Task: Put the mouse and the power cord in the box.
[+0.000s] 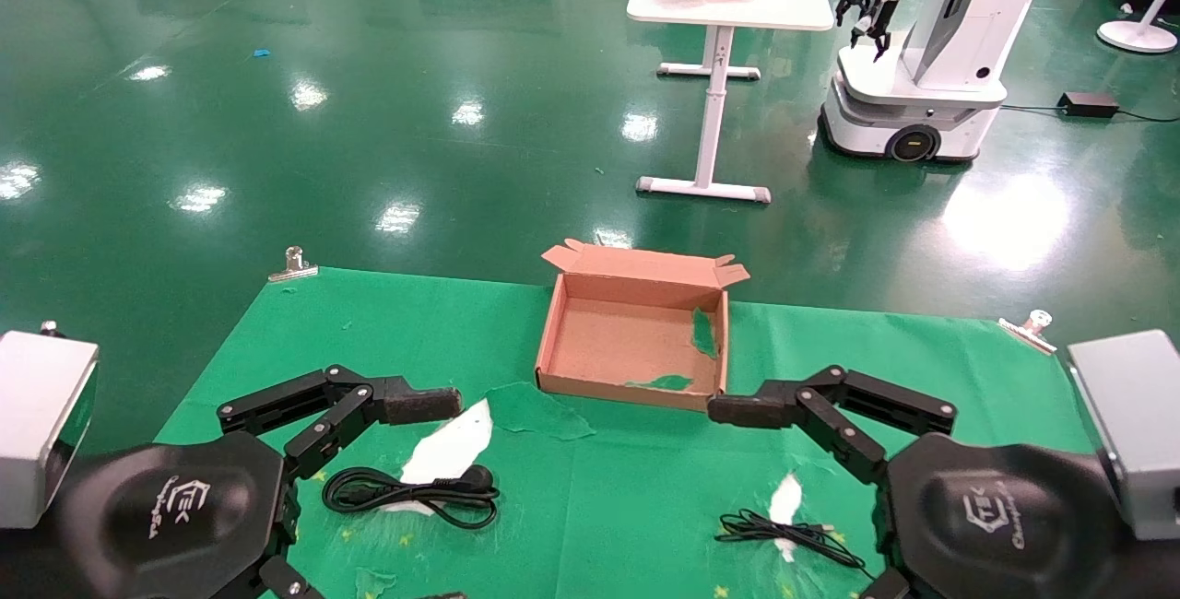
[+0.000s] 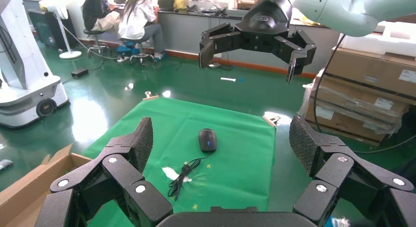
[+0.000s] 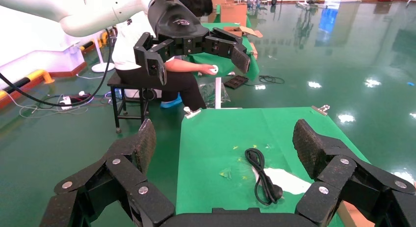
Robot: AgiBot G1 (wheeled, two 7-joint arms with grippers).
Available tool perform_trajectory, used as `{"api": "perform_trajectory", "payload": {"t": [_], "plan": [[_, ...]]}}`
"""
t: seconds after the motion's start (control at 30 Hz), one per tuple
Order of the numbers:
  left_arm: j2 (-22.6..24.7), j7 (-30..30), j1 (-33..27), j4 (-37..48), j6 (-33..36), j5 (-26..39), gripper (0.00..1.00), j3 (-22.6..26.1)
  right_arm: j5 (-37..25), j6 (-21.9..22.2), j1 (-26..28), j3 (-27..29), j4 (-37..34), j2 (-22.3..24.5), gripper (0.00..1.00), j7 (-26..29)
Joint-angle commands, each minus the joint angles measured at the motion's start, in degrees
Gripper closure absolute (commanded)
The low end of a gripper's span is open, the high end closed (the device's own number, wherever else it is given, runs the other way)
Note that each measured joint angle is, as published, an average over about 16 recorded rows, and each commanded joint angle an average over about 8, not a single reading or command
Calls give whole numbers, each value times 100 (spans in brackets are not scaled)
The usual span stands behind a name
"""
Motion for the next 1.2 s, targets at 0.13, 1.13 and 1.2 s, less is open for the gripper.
{"api": "perform_trajectory", "payload": {"t": [0.13, 1.13, 1.2], "plan": [[0, 0, 0, 0, 0, 0, 0, 0, 0, 0, 0, 0, 0, 0, 0, 0], [-12, 42, -201, -53, 65, 1260, 0, 525, -858, 131, -103, -334, -85, 7, 0, -149], [61, 8, -356, 62, 88, 1869, 0, 793, -1226, 211, -124, -488, -180, -3, 0, -135]]}}
